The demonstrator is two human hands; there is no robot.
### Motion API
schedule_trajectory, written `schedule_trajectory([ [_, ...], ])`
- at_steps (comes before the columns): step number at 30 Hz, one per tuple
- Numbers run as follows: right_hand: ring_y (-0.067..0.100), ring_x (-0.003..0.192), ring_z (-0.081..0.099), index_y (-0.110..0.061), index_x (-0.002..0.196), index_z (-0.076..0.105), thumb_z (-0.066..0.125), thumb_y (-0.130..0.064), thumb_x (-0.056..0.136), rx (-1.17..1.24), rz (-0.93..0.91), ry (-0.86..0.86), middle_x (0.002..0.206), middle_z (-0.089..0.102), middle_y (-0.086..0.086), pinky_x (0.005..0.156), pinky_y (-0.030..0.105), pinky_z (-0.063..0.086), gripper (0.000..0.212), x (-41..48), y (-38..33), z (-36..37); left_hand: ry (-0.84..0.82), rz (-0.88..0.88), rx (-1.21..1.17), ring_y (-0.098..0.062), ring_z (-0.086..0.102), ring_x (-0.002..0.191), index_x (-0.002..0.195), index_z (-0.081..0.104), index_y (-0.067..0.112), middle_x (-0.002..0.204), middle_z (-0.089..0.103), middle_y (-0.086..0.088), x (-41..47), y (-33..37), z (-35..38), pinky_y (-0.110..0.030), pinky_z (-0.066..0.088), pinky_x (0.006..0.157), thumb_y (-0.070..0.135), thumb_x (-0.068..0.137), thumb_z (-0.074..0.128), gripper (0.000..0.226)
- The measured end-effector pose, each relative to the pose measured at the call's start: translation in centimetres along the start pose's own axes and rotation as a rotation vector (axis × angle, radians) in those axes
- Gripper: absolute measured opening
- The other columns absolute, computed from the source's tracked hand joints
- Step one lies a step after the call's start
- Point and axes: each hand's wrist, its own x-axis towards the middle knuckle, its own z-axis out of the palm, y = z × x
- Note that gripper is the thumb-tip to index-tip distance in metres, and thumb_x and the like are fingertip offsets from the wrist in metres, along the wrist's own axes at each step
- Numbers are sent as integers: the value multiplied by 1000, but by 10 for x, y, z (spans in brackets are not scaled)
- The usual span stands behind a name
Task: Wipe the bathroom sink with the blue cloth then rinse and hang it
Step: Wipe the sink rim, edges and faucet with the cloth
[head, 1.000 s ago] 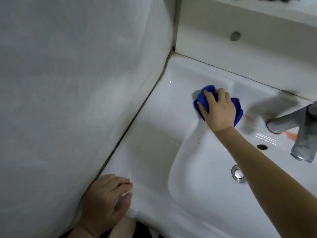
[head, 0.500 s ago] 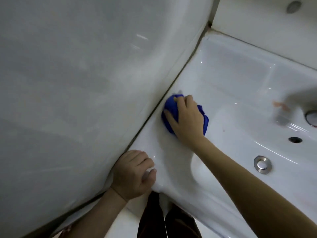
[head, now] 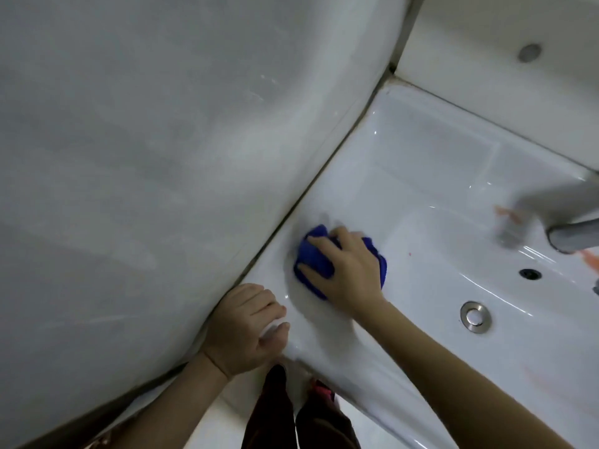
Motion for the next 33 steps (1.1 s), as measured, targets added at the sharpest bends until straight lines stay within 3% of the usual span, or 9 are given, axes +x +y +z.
schedule_trajectory([
  [2,27,86,58,-18,116,67,64,-52,86,19,-325,-143,107,62,8,64,36,51,45,-31,-1,0,-24,-2,17,-25,57,68,76,71,11,75,65,-4,0,0,0,-36,46,66,31,90,54,30],
  [4,32,82,61,-16,112,72,64,-50,86,-7,-423,-153,102,64,12,66,35,50,43,-6,32,-9,-22,-7,21,-25,57,68,77,71,12,76,65,-3,-1,-2,1,-36,45,66,32,89,55,28],
  [9,37,102,57,-13,122,59,58,-52,89,-193,356,209,123,51,16,74,37,46,51,121,117,-30,-2,-20,50,-26,55,66,75,70,13,74,64,-3,0,0,3,-37,43,63,29,87,51,27],
  [13,33,99,56,-11,125,51,43,-47,98,-117,463,250,120,51,14,71,37,45,46,122,57,2,-37,-22,63,-26,54,68,75,68,12,75,63,-5,1,2,0,-38,42,64,27,87,49,27],
  [16,34,94,58,-9,125,52,52,-45,95,-64,308,148,115,54,15,69,39,49,46,60,9,10,-57,-30,73,-27,52,65,71,64,10,73,61,-6,1,3,-4,-40,42,62,29,91,45,33],
  [22,28,89,58,-15,121,62,55,-49,90,-5,-296,-167,114,60,12,59,36,51,47,-10,-17,7,-78,-42,102,-27,48,61,67,60,10,68,54,-8,0,6,-6,-36,38,58,28,90,44,33],
  [26,35,87,59,-11,116,66,67,-42,88,-91,-139,10,107,60,17,64,38,50,42,61,54,-7,-80,-27,104,-31,51,59,67,64,11,68,57,-8,2,6,-3,-39,42,56,32,94,36,44],
  [29,36,96,57,-12,123,62,57,-45,95,-198,87,134,114,56,17,69,38,46,43,113,103,-18,-66,-25,134,-32,53,60,68,66,11,69,60,-7,1,5,-1,-39,42,58,32,93,36,45],
  [33,38,95,56,-4,121,61,54,-30,98,-448,-27,171,115,58,23,59,35,41,35,148,134,-38,-60,30,149,-26,51,69,70,72,12,70,63,-6,-3,-1,1,-38,40,66,33,90,39,43],
])
